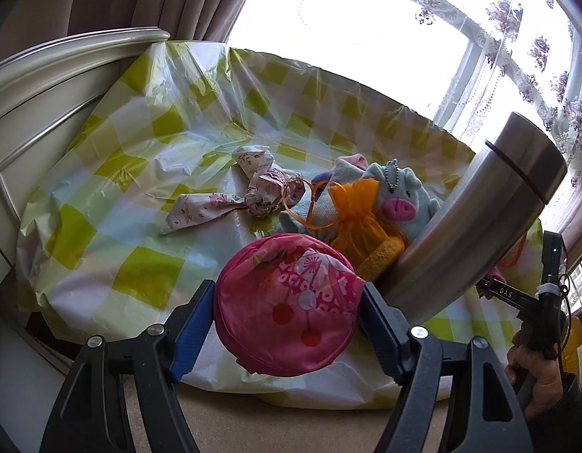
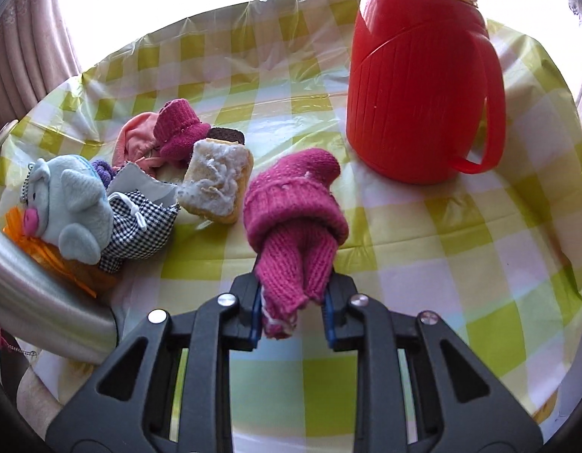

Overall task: Organize soft objects
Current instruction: 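Grasp the pink knitted mitten with the right tool while the left tool grasps the pink round purse, then carry the mitten and purse over the white box and release both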

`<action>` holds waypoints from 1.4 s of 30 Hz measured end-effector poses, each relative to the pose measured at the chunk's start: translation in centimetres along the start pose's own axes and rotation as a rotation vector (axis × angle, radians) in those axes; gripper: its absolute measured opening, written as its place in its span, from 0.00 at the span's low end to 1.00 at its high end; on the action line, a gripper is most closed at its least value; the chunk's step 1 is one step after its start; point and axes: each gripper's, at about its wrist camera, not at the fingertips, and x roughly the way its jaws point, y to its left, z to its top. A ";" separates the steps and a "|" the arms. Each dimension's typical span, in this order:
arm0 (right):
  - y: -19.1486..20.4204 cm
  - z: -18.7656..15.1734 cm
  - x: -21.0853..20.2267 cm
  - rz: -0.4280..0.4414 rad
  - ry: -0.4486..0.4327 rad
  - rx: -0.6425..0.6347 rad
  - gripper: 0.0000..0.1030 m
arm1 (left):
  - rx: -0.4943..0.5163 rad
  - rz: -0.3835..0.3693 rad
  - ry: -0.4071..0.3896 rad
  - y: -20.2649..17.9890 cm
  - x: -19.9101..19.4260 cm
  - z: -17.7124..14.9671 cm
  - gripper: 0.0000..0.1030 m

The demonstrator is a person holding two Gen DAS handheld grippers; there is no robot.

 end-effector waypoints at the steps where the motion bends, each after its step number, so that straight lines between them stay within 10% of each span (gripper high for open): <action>1: -0.2 -0.3 -0.7 0.007 -0.004 0.010 0.27 | -0.006 -0.017 0.004 -0.3 -0.2 -0.2 0.73; 15: -3.6 -5.2 -9.4 -0.038 -0.065 0.021 0.27 | 0.135 -0.158 0.020 -8.8 -2.8 -3.6 0.73; 42: -19.2 -13.2 -16.5 -0.391 0.054 0.154 0.27 | 0.423 -0.490 0.234 -26.6 -2.4 -10.6 0.73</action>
